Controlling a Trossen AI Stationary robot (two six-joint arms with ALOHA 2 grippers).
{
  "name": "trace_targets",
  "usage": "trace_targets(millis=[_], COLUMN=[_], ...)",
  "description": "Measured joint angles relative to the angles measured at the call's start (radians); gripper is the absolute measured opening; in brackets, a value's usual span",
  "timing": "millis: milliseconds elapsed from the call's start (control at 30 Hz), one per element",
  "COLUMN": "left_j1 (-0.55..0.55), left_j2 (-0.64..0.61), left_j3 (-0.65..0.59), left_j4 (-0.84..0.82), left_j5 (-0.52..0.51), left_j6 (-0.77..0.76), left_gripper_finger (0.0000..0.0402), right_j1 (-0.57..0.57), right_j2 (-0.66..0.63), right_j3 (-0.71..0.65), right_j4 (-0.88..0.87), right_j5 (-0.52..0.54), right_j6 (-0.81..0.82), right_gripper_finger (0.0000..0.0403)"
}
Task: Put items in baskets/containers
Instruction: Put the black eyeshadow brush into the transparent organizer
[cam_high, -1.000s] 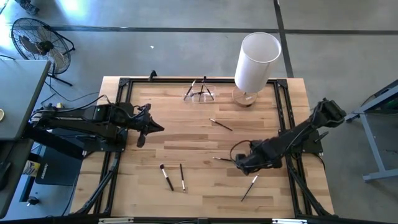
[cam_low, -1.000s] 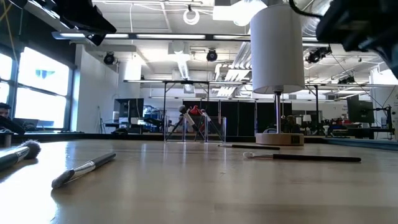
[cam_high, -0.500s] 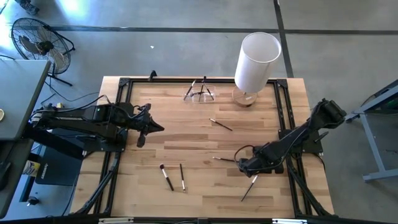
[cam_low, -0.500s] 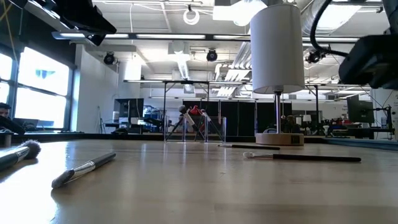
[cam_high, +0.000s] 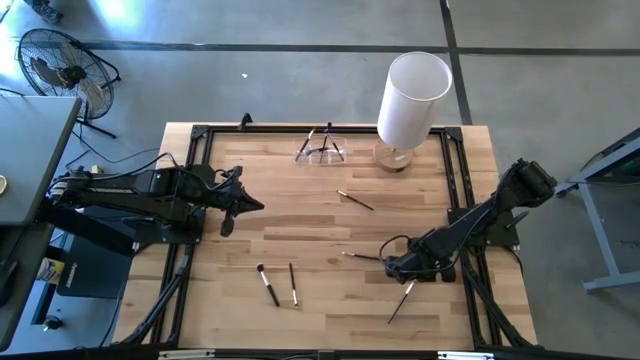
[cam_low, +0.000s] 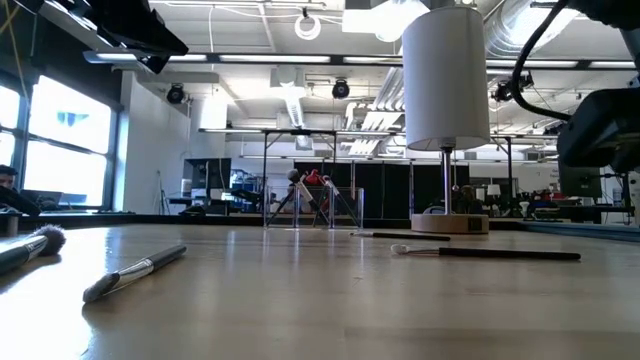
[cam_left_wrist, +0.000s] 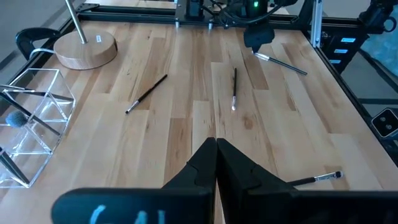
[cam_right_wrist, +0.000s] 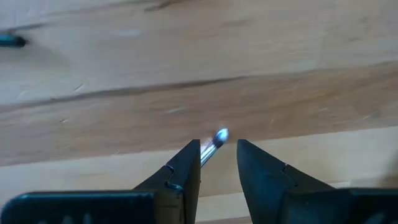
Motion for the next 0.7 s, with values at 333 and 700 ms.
trace_targets(millis=[333,700], left_j1=[0.000,0.000], left_j2=[0.000,0.000], left_j3=[0.000,0.001], left_j4=[0.000,-0.001], left_j5=[0.000,0.001], left_j6=[0.000,0.000], left_gripper_finger=[0.0000,0.0000], right_j1=[-0.003,-0.003], right_j2=[0.000,0.068], right_j3=[0.000,0.004], right_j4=[-0.014,0.033], right_j5=[-0.031,-0.033], right_j6=[0.012,0.013], right_gripper_finger=[0.0097,0.0096])
